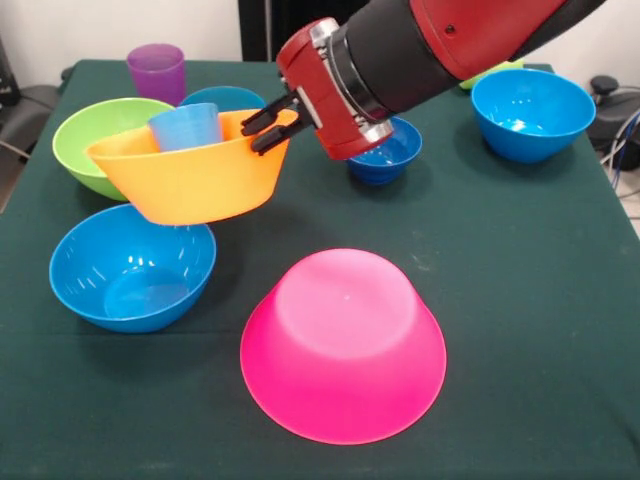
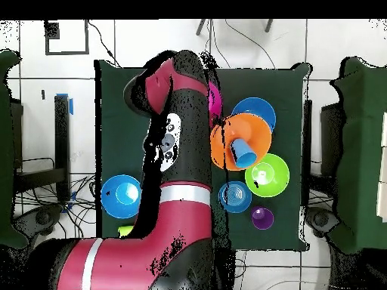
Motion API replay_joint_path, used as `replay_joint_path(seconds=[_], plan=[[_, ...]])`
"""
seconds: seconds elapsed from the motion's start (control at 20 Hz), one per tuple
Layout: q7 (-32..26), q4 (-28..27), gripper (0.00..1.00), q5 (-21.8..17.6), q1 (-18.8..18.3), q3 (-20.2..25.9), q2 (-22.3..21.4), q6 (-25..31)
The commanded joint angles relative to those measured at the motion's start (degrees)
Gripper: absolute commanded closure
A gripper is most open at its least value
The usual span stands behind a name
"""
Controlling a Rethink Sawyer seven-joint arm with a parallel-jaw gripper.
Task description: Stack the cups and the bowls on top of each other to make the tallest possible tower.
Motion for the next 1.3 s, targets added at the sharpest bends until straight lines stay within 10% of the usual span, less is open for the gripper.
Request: replay_joint_path(seconds=[0.05,1.3], plan=[[-5.81,-4.97,1.0,-0.09,1.43,-0.17,-0.24,9.84],[-15.83,-10.95,1.0,2.36,-0.02,-0.75,1.44,14.22]])
